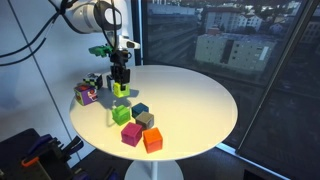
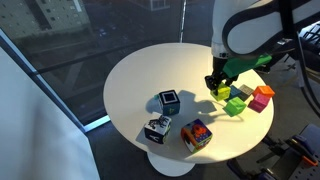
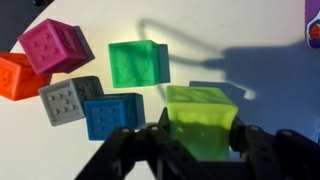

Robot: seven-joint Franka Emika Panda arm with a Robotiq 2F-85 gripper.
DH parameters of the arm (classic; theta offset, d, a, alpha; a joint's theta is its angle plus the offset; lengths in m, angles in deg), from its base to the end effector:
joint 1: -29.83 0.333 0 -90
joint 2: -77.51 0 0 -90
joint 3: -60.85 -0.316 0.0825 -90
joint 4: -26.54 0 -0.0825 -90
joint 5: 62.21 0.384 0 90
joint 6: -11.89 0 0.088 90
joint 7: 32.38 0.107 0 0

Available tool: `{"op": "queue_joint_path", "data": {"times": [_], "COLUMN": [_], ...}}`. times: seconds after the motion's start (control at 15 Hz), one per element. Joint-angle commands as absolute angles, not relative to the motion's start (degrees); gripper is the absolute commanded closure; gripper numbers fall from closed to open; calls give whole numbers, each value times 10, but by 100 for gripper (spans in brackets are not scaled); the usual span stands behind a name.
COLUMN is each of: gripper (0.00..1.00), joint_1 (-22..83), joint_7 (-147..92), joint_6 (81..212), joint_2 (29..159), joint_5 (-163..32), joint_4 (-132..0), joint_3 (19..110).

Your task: Put the lime green building block on top of the green building block

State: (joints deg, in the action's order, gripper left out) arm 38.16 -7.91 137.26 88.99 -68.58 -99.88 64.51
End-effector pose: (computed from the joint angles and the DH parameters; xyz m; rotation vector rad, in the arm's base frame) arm 0.5239 0.0387 0.2735 2.9534 -0.4032 -0.2804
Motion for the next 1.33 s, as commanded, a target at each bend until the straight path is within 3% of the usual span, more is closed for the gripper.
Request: {"op": "queue_joint_path", "data": {"times": [0.0,1.27], "gripper": [73,73], "joint_1": [361,313], "joint_7": [-83,-101], "joint_6": [1396,1485], "joint_2": [847,766], "joint_5": [-704,-706], "joint_4": [-1044,-1174], "joint_3": [639,639]}}
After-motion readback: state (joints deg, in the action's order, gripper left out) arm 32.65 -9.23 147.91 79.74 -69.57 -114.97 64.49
